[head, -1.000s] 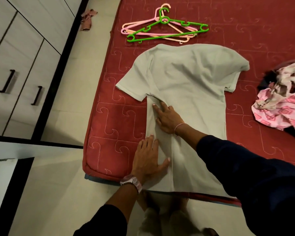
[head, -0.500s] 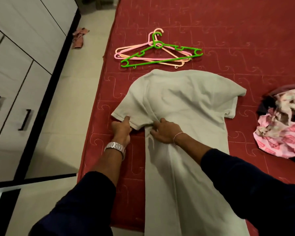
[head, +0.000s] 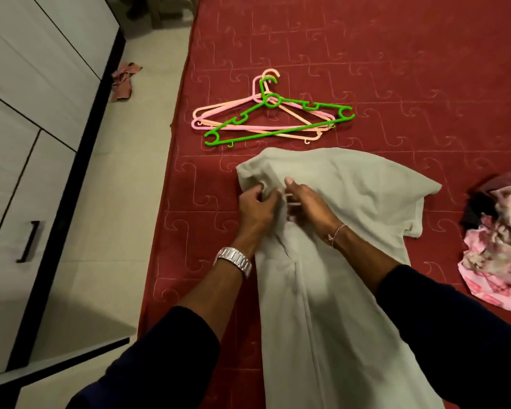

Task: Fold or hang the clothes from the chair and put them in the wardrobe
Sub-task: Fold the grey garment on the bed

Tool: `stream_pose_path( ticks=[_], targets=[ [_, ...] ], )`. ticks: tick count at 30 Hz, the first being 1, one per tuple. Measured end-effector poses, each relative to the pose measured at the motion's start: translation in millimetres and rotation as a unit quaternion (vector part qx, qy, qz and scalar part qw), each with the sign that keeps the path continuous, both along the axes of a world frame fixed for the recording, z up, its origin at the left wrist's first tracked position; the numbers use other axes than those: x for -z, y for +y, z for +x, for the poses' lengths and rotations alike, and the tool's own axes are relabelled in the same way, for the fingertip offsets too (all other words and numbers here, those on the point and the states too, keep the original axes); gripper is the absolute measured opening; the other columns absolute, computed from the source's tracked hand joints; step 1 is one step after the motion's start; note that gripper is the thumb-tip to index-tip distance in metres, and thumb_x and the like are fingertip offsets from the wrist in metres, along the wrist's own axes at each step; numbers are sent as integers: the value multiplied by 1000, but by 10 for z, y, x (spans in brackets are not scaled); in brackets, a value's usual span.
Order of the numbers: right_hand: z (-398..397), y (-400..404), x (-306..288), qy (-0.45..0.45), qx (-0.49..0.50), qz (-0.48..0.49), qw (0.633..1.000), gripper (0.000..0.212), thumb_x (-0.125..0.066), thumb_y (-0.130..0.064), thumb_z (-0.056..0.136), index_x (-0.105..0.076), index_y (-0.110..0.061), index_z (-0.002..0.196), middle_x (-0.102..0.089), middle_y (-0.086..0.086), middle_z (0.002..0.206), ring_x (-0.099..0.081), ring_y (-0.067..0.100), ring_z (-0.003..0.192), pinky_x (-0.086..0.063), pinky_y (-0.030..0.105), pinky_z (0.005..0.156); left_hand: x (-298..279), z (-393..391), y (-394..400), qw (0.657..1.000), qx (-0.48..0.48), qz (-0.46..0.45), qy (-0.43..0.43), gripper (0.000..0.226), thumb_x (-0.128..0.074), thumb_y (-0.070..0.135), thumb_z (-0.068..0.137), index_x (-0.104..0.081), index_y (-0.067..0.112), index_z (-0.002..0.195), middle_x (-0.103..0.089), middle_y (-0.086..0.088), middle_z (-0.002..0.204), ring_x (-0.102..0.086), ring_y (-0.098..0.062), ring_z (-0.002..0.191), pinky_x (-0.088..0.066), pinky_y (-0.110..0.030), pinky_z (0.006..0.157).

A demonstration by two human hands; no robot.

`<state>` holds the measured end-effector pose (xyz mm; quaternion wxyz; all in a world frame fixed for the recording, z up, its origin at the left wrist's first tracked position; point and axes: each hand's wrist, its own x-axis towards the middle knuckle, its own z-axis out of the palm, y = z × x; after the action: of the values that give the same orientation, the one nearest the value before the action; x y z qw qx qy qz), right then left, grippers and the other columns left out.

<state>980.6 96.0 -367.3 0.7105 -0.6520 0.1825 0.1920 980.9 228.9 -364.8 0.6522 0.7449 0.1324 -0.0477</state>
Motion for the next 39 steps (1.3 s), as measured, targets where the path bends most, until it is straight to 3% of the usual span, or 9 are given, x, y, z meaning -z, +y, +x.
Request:
stream_pose_path(
  ticks=[5,12,18,22,25,29,32,34,39],
  targets=[
    [265,-281,-55,33,16,-40,999,36,-74,-49,86,-56,-20,72,-39,-5,53,-35,8,45,-28,22,43,-72,106,-288,987,139,49,-57,21,-56,11,95,-74,6,105,-76,-5,96,-67,-11,84,-56,-36,78],
    [436,-484,174,25,89,-93,991,35,-57,-36,102,-51,-19,72,-44,-2,52,-41,10,42,-40,20,42,414,44,-82,930,9,353,-104,39,-41,-3,92,-55,-3,128,-55,-18,125,-50,-30,116,-47,-38,98],
    [450,-566,281,97,70,14,993,41,-47,-51,102,-63,-13,105,-67,3,77,-65,14,61,-51,28,47,549,572,75,950,-41,299,75,29,-52,23,101,-62,-1,114,-60,-19,119,-55,-33,112,-45,-41,97],
    [409,-630,235,105,4,1,994,30,-70,-42,92,-68,-13,87,-74,7,78,-69,20,67,-58,34,64,485,965,198,974,-22,206,94,38,-60,29,98,-61,9,66,-57,-1,66,-49,-14,58,-38,-29,54],
    [383,-576,201,78,-50,-141,986,28,-77,-18,87,-59,-14,66,-62,-3,57,-58,11,51,-51,24,50,467,1130,226,980,-24,186,71,26,-64,25,96,-68,2,85,-66,-5,80,-54,-14,70,-46,-33,62],
    [399,-602,113,125,-48,-16,991,19,-47,4,98,-60,-8,92,-68,6,76,-70,17,62,-63,42,74,473,1145,169,976,-84,196,50,20,-61,28,99,-58,9,96,-57,8,82,-55,-16,80,-46,-29,69],
    [395,-636,71,138,2,57,989,21,-39,0,102,-55,-14,97,-50,-1,66,-59,17,45,-58,38,51,477,1089,101,971,-99,217,23,19,-60,28,100,-52,12,94,-53,11,78,-55,-17,77,-46,-33,67],
    [355,-632,156,124,60,-39,990,18,-38,-5,100,-55,-10,93,-41,4,66,-48,15,40,-45,27,39,525,1072,79,967,-104,232,24,26,-62,36,98,-50,12,94,-56,6,77,-58,-23,76,-49,-39,66],
    [220,-516,341,95,57,-270,957,61,-37,-70,88,-59,-13,84,-71,14,83,-67,37,81,-56,47,77,551,1028,39,950,-105,286,69,42,-48,48,101,-56,7,104,-67,-14,101,-63,-34,94,-40,-35,70]
  ],
)
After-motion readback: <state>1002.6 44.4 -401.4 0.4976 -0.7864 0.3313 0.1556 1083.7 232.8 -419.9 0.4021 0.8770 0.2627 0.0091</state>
